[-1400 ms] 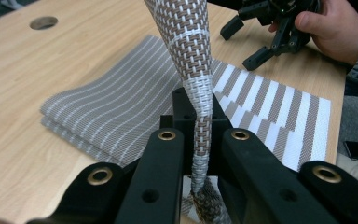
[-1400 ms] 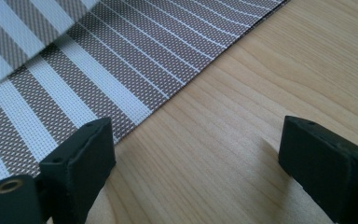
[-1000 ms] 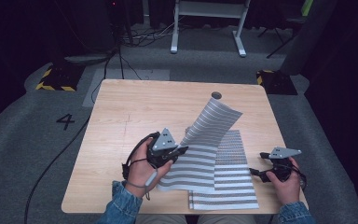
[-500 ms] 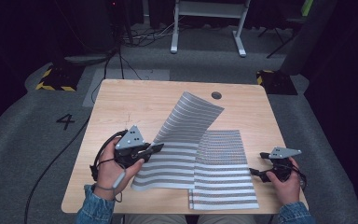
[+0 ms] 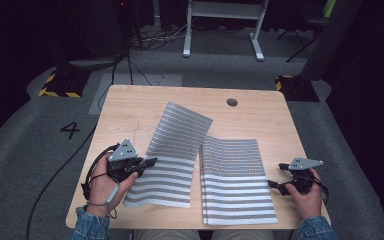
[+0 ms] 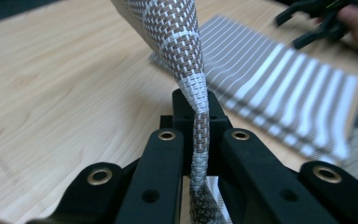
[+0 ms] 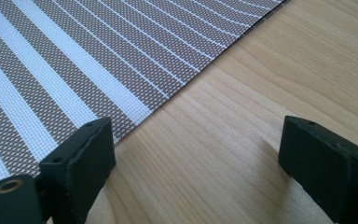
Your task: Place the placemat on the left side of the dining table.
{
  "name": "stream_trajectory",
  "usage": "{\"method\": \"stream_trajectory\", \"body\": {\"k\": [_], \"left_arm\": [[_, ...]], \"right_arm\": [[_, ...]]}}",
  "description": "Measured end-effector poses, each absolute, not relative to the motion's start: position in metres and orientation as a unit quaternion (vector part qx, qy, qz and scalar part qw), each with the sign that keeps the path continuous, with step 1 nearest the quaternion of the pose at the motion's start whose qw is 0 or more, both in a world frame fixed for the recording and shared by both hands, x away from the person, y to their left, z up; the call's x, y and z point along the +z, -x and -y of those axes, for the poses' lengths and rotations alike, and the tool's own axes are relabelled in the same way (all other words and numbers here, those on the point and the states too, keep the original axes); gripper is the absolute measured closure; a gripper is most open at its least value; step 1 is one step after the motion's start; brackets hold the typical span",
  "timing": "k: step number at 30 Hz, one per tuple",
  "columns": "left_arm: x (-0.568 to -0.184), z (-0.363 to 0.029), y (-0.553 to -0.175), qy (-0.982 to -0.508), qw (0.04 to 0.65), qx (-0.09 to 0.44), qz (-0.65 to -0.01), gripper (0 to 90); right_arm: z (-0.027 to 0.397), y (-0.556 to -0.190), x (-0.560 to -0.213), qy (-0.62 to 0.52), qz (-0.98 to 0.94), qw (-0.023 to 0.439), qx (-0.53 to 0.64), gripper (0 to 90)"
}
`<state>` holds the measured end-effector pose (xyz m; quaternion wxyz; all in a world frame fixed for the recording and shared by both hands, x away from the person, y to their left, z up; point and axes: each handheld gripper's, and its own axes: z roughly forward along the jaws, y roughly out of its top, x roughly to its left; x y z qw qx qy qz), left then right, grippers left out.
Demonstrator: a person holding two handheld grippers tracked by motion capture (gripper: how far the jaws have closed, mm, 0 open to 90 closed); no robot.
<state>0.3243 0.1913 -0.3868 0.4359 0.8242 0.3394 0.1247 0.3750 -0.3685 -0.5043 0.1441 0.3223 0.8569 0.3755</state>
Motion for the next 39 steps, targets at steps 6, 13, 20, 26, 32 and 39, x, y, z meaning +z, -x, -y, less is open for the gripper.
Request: {"method": "stream_trajectory", "body": {"k": [6,13,20,26,32,39], "left_arm": [[-0.411,-0.198,-0.344,-0.824,0.412,0.119,-0.369,88.2],[-0.43,-0.204,-0.359,-0.823,0.391,0.115,-0.395,86.1],[-0.444,-0.219,-0.369,-0.794,0.308,0.249,-0.461,25.2],[-0.431,-0.21,-0.361,-0.797,0.336,0.247,-0.436,29.5],[-0.418,-0.177,-0.341,-0.808,0.38,0.222,-0.392,28.1],[-0.43,-0.139,-0.319,-0.836,0.392,0.163,-0.348,29.4]], "right_arm": [[0.369,-0.375,-0.504,-0.322,-0.857,0.144,0.376,10.9],[0.368,-0.375,-0.504,-0.323,-0.857,0.144,0.376,10.9],[0.368,-0.375,-0.504,-0.323,-0.857,0.144,0.376,10.9],[0.368,-0.375,-0.504,-0.323,-0.857,0.144,0.375,10.9],[0.368,-0.375,-0.504,-0.323,-0.857,0.144,0.376,10.9],[0.368,-0.375,-0.504,-0.322,-0.857,0.144,0.376,10.9]]}}
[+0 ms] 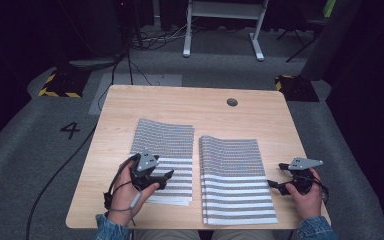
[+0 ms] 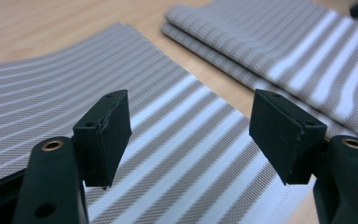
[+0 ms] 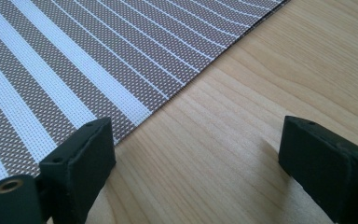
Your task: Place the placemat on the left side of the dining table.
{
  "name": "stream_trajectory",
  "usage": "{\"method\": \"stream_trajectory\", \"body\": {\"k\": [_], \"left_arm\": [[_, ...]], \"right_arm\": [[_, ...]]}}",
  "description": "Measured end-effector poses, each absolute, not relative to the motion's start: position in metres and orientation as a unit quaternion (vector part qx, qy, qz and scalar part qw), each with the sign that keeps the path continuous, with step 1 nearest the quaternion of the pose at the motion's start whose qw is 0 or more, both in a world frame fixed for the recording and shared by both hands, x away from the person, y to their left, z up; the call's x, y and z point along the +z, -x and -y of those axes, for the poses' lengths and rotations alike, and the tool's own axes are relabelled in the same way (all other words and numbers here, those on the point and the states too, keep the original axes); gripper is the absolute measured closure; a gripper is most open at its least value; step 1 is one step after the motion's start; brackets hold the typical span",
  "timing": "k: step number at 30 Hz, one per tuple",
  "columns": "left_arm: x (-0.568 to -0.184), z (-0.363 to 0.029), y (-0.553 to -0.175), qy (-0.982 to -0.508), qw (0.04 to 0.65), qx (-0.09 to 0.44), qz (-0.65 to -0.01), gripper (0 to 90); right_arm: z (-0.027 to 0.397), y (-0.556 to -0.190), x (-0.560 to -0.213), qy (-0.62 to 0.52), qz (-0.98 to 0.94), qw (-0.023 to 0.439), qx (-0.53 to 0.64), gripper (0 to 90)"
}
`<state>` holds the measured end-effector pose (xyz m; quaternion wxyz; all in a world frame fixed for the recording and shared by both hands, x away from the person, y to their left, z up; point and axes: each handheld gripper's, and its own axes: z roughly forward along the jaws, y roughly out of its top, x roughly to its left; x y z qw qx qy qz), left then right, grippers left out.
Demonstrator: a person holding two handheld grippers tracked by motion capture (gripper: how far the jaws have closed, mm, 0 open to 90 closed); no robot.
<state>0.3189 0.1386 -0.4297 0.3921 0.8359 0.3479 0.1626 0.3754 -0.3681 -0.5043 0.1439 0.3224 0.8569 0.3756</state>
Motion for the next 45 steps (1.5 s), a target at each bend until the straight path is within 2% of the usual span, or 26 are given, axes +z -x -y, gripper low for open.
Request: {"method": "stream_trajectory", "body": {"k": [12,18,20,25,27,31,34,40,45], "left_arm": [[-0.477,-0.092,-0.31,-0.885,0.346,0.092,-0.298,27.8],[-0.493,-0.081,-0.308,-0.895,0.325,0.085,-0.293,27.4],[-0.495,-0.08,-0.308,-0.891,0.332,0.089,-0.297,25.3],[-0.497,-0.082,-0.308,-0.887,0.342,0.098,-0.293,27.3],[-0.498,-0.084,-0.31,-0.882,0.352,0.099,-0.297,31.4],[-0.498,-0.097,-0.317,-0.857,0.389,0.057,-0.335,43.0],[-0.499,-0.103,-0.323,-0.842,0.409,0.022,-0.353,43.5],[-0.498,-0.107,-0.329,-0.839,0.414,-0.003,-0.354,40.3],[-0.5,-0.112,-0.333,-0.828,0.429,-0.021,-0.361,42.1]], "right_arm": [[0.368,-0.375,-0.504,-0.322,-0.857,0.144,0.376,10.9],[0.368,-0.375,-0.504,-0.323,-0.857,0.144,0.376,10.9],[0.368,-0.375,-0.504,-0.322,-0.857,0.144,0.376,10.9],[0.368,-0.375,-0.504,-0.322,-0.857,0.144,0.376,10.9],[0.368,-0.375,-0.504,-0.322,-0.857,0.144,0.376,10.9],[0.368,-0.375,-0.504,-0.322,-0.857,0.144,0.376,10.9],[0.368,-0.375,-0.504,-0.322,-0.857,0.144,0.376,10.9],[0.368,-0.375,-0.504,-0.322,-0.857,0.144,0.376,10.9],[0.368,-0.375,-0.504,-0.322,-0.857,0.144,0.376,10.9]]}}
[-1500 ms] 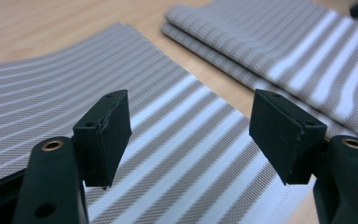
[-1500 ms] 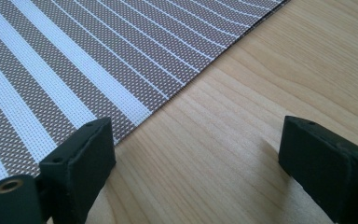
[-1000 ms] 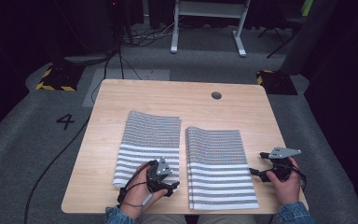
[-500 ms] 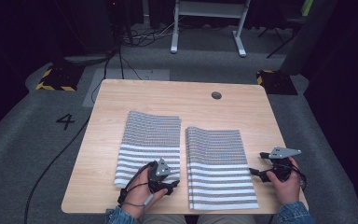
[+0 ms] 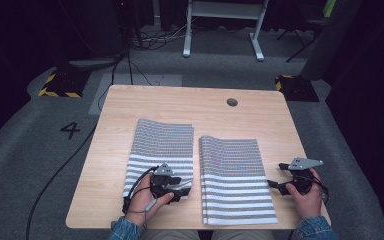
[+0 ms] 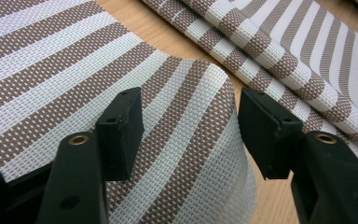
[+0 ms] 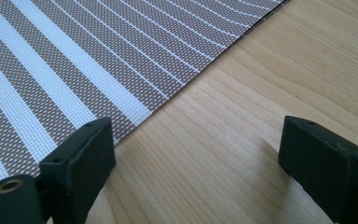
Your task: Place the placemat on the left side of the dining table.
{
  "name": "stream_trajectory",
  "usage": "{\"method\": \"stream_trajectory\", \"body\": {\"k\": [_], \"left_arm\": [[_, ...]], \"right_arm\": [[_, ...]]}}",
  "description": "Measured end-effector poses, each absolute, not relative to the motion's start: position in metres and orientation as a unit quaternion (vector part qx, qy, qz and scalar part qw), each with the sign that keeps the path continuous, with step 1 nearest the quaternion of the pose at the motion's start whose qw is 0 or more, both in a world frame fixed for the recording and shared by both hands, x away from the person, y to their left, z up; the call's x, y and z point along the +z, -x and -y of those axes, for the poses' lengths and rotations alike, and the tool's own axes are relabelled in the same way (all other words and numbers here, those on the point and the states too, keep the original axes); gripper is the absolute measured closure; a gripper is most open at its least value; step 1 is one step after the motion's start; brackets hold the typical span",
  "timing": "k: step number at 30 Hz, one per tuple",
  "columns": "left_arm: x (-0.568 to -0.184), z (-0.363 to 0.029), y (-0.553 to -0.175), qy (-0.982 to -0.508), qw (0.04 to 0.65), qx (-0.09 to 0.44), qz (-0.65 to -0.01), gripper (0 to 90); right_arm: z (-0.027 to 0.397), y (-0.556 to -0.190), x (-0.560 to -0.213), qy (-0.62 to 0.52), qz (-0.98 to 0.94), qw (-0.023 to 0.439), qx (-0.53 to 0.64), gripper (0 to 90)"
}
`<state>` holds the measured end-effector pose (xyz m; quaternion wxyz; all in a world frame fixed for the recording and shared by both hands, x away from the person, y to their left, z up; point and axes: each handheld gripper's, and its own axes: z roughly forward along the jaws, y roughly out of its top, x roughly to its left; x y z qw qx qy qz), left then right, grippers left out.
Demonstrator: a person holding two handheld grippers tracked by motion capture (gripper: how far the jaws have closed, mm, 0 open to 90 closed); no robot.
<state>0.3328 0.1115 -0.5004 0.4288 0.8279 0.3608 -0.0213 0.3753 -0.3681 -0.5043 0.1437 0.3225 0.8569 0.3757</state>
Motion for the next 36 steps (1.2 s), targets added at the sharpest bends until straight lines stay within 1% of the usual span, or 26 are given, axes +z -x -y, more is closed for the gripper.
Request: {"method": "stream_trajectory", "body": {"k": [4,13,16,24,30,33,36], "left_arm": [[-0.503,-0.117,-0.337,-0.814,0.447,-0.048,-0.369,43.1],[-0.504,-0.118,-0.338,-0.811,0.45,-0.057,-0.37,41.5],[-0.503,-0.117,-0.338,-0.818,0.443,-0.046,-0.365,44.5],[-0.499,-0.119,-0.337,-0.817,0.444,-0.024,-0.367,47.3],[-0.489,-0.12,-0.333,-0.814,0.45,-0.001,-0.367,56.8],[-0.483,-0.121,-0.331,-0.812,0.453,0.012,-0.368,67.6],[-0.479,-0.122,-0.33,-0.815,0.446,0.033,-0.37,76.3]], "right_arm": [[0.368,-0.375,-0.504,-0.322,-0.857,0.144,0.376,10.9],[0.368,-0.375,-0.504,-0.323,-0.857,0.144,0.376,10.9],[0.368,-0.375,-0.504,-0.322,-0.857,0.144,0.376,10.9],[0.368,-0.375,-0.504,-0.322,-0.857,0.144,0.376,10.9],[0.368,-0.375,-0.504,-0.322,-0.857,0.144,0.376,10.9],[0.368,-0.375,-0.504,-0.322,-0.857,0.144,0.376,10.9],[0.368,-0.375,-0.504,-0.322,-0.857,0.144,0.376,10.9]]}}
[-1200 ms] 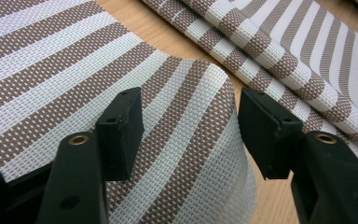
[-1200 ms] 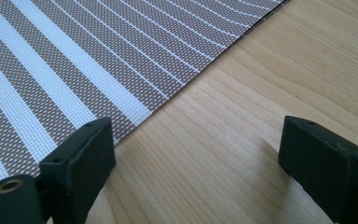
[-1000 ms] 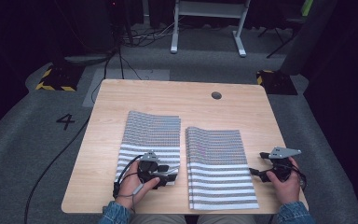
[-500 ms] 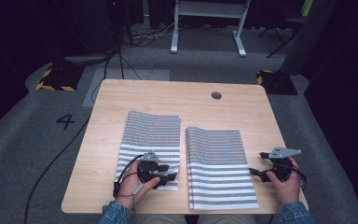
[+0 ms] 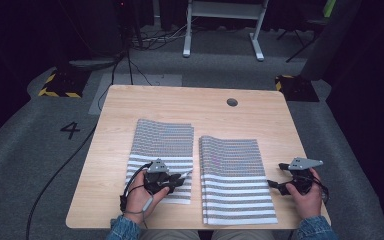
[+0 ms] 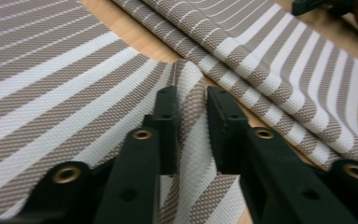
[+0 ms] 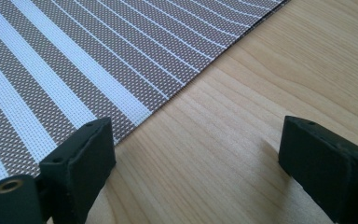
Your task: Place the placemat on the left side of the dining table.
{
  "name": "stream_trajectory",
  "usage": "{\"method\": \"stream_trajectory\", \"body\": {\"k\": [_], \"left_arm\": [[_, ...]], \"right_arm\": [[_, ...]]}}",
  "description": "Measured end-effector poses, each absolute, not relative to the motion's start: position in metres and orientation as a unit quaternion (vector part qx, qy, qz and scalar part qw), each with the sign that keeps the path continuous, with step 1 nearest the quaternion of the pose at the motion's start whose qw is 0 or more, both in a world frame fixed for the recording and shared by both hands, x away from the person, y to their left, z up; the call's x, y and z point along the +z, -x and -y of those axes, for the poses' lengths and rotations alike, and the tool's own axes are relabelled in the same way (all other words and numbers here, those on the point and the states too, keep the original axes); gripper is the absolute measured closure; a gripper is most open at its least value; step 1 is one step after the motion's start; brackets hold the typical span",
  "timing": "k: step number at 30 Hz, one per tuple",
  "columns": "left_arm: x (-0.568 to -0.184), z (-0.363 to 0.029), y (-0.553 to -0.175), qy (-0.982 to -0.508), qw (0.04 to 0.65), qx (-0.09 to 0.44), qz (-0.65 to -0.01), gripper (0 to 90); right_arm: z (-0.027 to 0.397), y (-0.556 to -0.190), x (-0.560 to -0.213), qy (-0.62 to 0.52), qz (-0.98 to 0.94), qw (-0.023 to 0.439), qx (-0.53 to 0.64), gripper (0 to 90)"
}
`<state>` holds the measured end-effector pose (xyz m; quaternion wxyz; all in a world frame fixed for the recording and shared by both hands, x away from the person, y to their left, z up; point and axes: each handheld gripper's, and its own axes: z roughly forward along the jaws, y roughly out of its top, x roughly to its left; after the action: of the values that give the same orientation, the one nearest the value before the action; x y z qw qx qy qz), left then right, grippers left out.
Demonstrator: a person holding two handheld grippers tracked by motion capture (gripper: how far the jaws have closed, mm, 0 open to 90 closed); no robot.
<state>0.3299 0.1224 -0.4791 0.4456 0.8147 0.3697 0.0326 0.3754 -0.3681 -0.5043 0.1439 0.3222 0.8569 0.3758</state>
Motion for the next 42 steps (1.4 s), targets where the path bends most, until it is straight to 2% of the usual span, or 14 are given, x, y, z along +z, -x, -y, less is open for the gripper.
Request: {"method": "stream_trajectory", "body": {"k": [6,12,18,30,42], "left_arm": [[-0.468,-0.125,-0.326,-0.813,0.447,0.084,-0.363,83.9],[-0.449,-0.136,-0.322,-0.805,0.454,0.129,-0.359,84.8],[-0.428,-0.168,-0.318,-0.781,0.468,0.173,-0.377,85.0],[-0.414,-0.23,-0.301,-0.717,0.483,0.239,-0.443,83.7],[-0.42,-0.299,-0.28,-0.654,0.441,0.309,-0.531,82.8]], "right_arm": [[0.368,-0.375,-0.504,-0.322,-0.857,0.144,0.376,10.9],[0.368,-0.375,-0.504,-0.322,-0.857,0.144,0.376,10.9],[0.368,-0.375,-0.504,-0.322,-0.857,0.144,0.376,10.9],[0.368,-0.375,-0.504,-0.323,-0.857,0.144,0.376,10.9],[0.368,-0.376,-0.504,-0.32,-0.858,0.143,0.375,10.9]]}}
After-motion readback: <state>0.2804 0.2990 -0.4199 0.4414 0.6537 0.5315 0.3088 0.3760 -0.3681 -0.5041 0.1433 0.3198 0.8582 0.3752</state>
